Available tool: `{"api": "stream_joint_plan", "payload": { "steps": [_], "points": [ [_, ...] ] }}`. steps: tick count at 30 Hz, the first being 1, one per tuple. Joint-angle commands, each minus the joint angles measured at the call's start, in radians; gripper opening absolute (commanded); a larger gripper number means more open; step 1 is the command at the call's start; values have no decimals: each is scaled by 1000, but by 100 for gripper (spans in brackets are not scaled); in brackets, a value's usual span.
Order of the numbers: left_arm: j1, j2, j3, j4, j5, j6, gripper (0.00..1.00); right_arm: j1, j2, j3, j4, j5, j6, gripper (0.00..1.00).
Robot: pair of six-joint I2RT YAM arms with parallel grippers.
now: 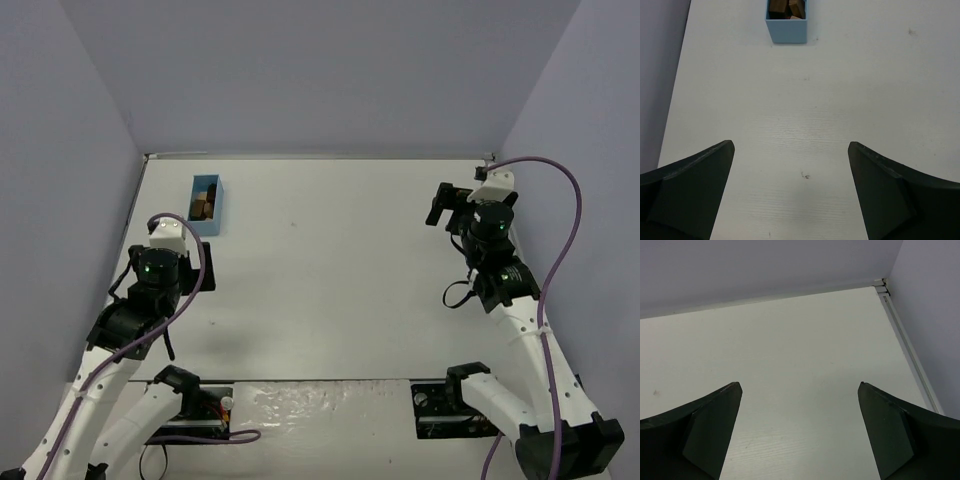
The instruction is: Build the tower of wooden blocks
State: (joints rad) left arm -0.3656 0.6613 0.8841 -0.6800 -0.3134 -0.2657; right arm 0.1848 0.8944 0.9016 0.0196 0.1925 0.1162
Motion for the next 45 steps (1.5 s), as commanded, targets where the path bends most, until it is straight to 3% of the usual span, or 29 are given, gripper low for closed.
{"api": "stream_joint_plan", "payload": {
  "steps": [1,7,13,21,27,31,37,45],
  "points": [
    [23,52,39,96,30,9,97,7,39,51,72,-61,17,100],
    [111,152,52,203,129,-55,97,5,72,53,78,-63,40,100],
    [245,422,149,315,205,-66,97,6,131,43,90,-109,76,100],
    [406,828,459,406,350,-44,96,8,175,13,103,-234,120,100],
    [533,1162,747,366,510,-60,81,7,179,-15,103,-243,129,100],
    [550,1305,929,292,563,-24,69,7,176,-38,103,-250,157,100],
    [550,1447,1076,279,608,11,62,8,175,-50,103,-242,157,100],
    [548,1540,1100,265,606,42,60,7,198,-49,103,-246,169,100]
  ]
}}
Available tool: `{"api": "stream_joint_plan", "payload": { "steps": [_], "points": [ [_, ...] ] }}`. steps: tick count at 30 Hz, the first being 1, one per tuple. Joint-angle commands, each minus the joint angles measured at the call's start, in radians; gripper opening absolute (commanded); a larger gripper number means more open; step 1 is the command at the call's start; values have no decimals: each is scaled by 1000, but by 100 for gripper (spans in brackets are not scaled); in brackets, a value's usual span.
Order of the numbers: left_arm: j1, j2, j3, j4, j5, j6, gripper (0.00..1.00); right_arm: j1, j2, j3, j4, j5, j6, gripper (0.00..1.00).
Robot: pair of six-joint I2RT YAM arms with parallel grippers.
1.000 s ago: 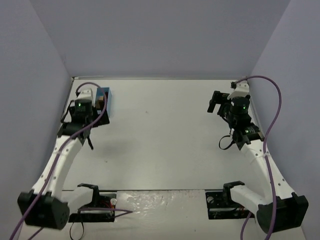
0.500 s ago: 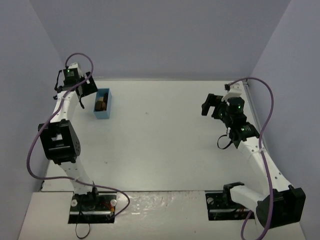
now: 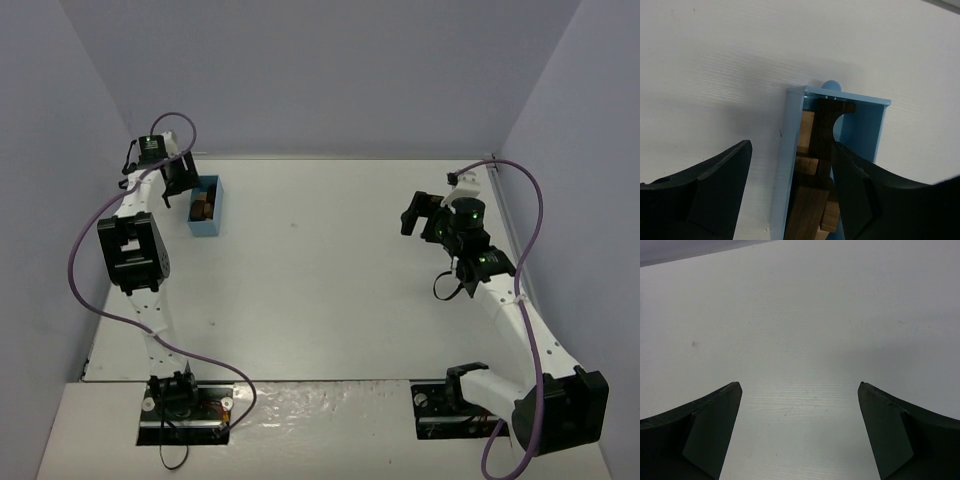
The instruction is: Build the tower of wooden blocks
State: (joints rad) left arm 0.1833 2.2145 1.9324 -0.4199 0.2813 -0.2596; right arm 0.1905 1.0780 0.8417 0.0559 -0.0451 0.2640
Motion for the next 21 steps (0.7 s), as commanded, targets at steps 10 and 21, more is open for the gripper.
{"api": "stream_joint_plan", "payload": {
  "steps": [10,21],
  "points": [
    [-17,-16,42,-5,-25,82,8,1,-1,1,66,-19,34,100],
    [-266,-205,-37,-126,-433,252,0,1,-62,-25,67,-22,62,100]
  ]
}}
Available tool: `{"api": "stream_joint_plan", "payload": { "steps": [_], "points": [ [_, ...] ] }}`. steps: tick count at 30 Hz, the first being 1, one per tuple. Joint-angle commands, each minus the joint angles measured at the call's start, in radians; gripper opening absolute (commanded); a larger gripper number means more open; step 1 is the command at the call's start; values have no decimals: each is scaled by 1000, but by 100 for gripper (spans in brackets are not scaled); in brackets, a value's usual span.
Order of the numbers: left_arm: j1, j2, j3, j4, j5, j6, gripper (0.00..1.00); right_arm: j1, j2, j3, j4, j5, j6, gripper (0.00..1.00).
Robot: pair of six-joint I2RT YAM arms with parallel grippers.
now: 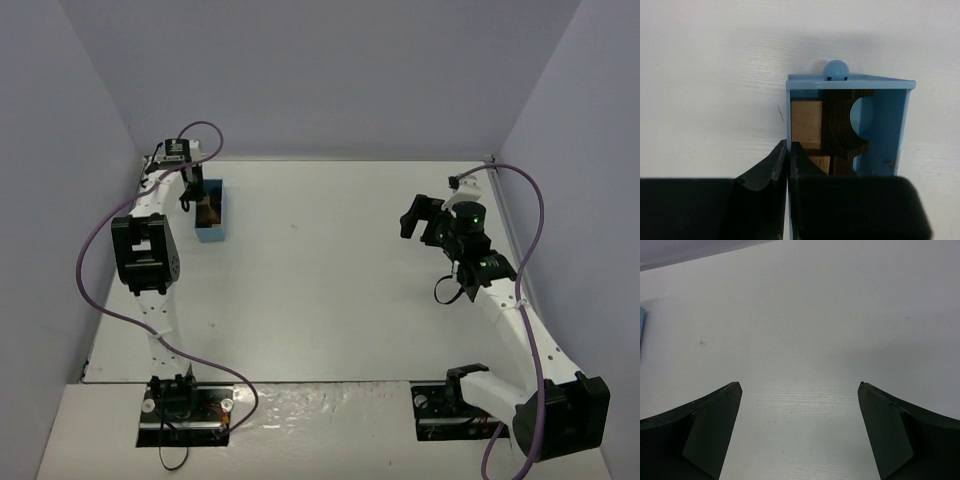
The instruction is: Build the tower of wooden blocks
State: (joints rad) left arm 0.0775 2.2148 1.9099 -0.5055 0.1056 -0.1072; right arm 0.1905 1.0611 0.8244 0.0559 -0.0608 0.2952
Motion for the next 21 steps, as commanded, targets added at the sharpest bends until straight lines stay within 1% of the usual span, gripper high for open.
{"api": "stream_joint_plan", "payload": {
  "steps": [1,3,6,8,10,11,13,14,16,21],
  "points": [
    [-166,-219,-31,-49,-312,132,0,1,-47,-8,67,-7,32,100],
    [-265,-249,-85,-57,-439,168,0,3,-59,-20,65,-11,40,100],
    [-362,-277,-182,-60,-573,197,0,1,-73,-31,65,-14,45,100],
    [-438,-287,-219,-68,-668,207,0,3,-78,-37,65,-11,53,100],
    [-509,-291,-264,-75,-749,212,0,3,-82,-39,65,-10,61,100],
    [-528,-291,-279,-78,-760,210,0,3,-82,-39,65,-9,62,100],
    [-602,-283,-316,-89,-865,187,0,1,-88,-41,65,-2,74,100],
    [-644,-278,-327,-101,-894,173,0,1,-90,-43,65,-2,81,100],
    [-697,-264,-340,-125,-930,124,0,1,-93,-45,65,-4,87,100],
    [-814,-208,-314,-229,-1020,1,0,1,-102,-50,64,-8,90,100]
  ]
}}
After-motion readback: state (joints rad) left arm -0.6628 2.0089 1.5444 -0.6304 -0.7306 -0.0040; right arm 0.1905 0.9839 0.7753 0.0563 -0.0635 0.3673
